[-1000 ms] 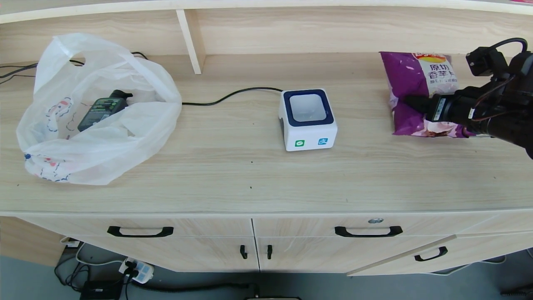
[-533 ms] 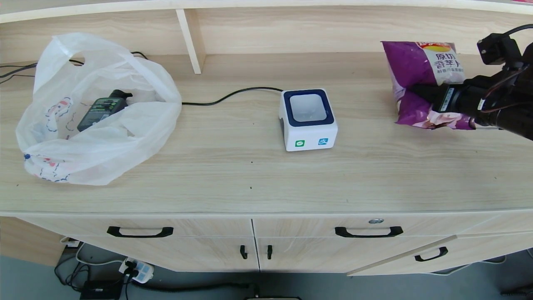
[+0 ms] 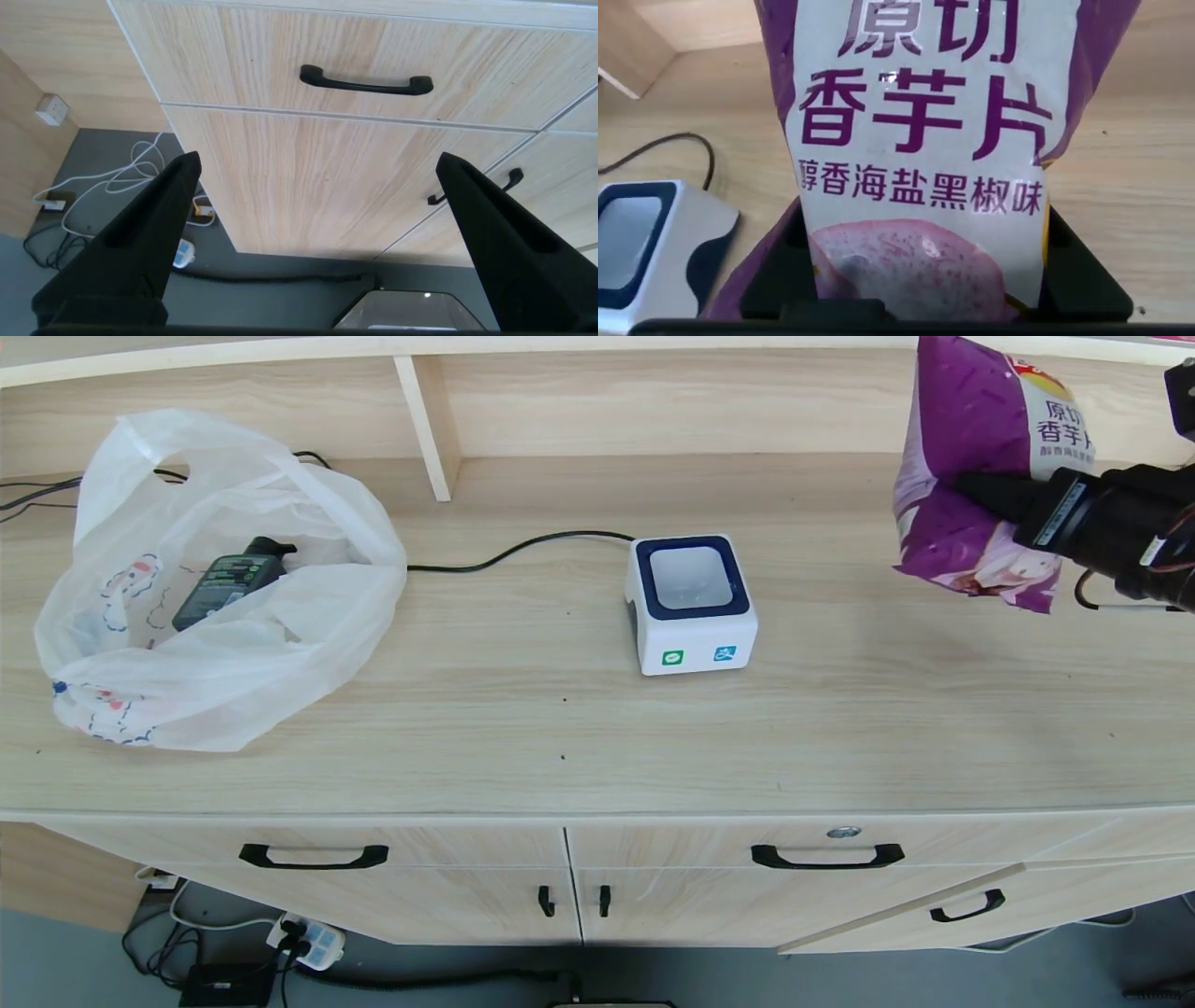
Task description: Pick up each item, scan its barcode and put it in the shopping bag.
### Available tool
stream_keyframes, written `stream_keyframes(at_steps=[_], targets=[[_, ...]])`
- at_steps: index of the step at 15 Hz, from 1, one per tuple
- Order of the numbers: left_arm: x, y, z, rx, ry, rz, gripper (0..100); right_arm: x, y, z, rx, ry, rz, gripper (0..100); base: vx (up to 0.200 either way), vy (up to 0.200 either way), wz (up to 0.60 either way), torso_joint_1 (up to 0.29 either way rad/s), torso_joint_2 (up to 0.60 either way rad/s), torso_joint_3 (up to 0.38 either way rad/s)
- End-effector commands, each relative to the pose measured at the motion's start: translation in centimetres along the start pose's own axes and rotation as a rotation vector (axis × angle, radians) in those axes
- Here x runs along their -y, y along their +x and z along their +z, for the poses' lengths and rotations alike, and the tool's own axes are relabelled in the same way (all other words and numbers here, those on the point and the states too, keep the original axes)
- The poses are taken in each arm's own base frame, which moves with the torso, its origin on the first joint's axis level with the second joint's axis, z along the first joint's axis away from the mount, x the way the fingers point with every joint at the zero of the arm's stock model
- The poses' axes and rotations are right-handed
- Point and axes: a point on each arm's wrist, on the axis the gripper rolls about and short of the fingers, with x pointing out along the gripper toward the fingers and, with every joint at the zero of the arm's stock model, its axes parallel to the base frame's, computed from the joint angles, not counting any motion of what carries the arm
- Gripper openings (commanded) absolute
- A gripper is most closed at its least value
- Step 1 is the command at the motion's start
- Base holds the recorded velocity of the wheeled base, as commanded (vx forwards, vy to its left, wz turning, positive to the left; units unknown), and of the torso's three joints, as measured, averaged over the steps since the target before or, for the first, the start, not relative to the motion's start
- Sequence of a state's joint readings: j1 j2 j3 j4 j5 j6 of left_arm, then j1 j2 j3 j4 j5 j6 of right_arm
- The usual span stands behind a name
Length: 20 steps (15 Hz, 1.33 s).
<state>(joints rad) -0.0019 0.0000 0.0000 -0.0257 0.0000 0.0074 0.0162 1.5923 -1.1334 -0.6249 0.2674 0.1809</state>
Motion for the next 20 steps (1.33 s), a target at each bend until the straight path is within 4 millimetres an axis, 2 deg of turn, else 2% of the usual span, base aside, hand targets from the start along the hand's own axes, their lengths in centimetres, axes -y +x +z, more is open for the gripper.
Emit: stream_keyframes(at_steps=[1, 2, 4, 5, 7, 8, 11, 13, 15, 17, 20], targets=[[0.0, 0.0, 0.0, -0.001, 0.000, 0.000, 100, -2.9, -4.0, -0.1, 0.041, 0.055, 0.094, 0, 0.000, 0.000, 0.00, 0.000, 0.00, 0.000], [0.0, 0.0, 0.0, -0.001, 0.000, 0.000, 100, -3.1, -4.4, -0.4, 0.035, 0.060, 0.097, 0, 0.000, 0.000, 0.00, 0.000, 0.00, 0.000], [0.0, 0.0, 0.0, -0.001, 0.000, 0.000, 100, -4.8, -7.1, -1.8, 0.006, 0.133, 0.153, 0, 0.000, 0.000, 0.00, 0.000, 0.00, 0.000], [0.0, 0.0, 0.0, -0.001, 0.000, 0.000, 100, -6.7, -9.3, -2.5, -0.031, 0.259, 0.232, 0, 0.000, 0.000, 0.00, 0.000, 0.00, 0.000], [0.0, 0.0, 0.0, -0.003, 0.002, 0.000, 100, -8.4, -11.4, -2.9, -0.067, 0.405, 0.318, 0, 0.000, 0.000, 0.00, 0.000, 0.00, 0.000], [0.0, 0.0, 0.0, -0.003, 0.002, 0.000, 100, -8.5, -11.5, -3.0, -0.075, 0.424, 0.324, 0, 0.000, 0.000, 0.00, 0.000, 0.00, 0.000], [0.0, 0.0, 0.0, -0.003, 0.002, 0.000, 100, -10.4, -11.9, -3.0, -0.094, 0.636, 0.442, 0, 0.000, 0.000, 0.00, 0.000, 0.00, 0.000], [0.0, 0.0, 0.0, -0.003, 0.000, 0.000, 100, -11.4, -12.4, -4.1, -0.147, 0.741, 0.500, 0, 0.000, 0.000, 0.00, 0.000, 0.00, 0.000], [0.0, 0.0, 0.0, -0.003, 0.000, 0.000, 100, -12.6, -13.1, -4.9, -0.168, 0.781, 0.587, 0, 0.000, 0.000, 0.00, 0.000, 0.00, 0.000], [0.0, 0.0, 0.0, -0.003, 0.000, 0.000, 100, -13.0, -13.2, -5.1, -0.160, 0.801, 0.619, 0, 0.000, 0.000, 0.00, 0.000, 0.00, 0.000], [0.0, 0.0, 0.0, -0.003, 0.000, 0.000, 100, -14.3, -13.6, -4.3, -0.144, 0.851, 0.720, 0, 0.000, 0.000, 0.00, 0.000, 0.00, 0.000]])
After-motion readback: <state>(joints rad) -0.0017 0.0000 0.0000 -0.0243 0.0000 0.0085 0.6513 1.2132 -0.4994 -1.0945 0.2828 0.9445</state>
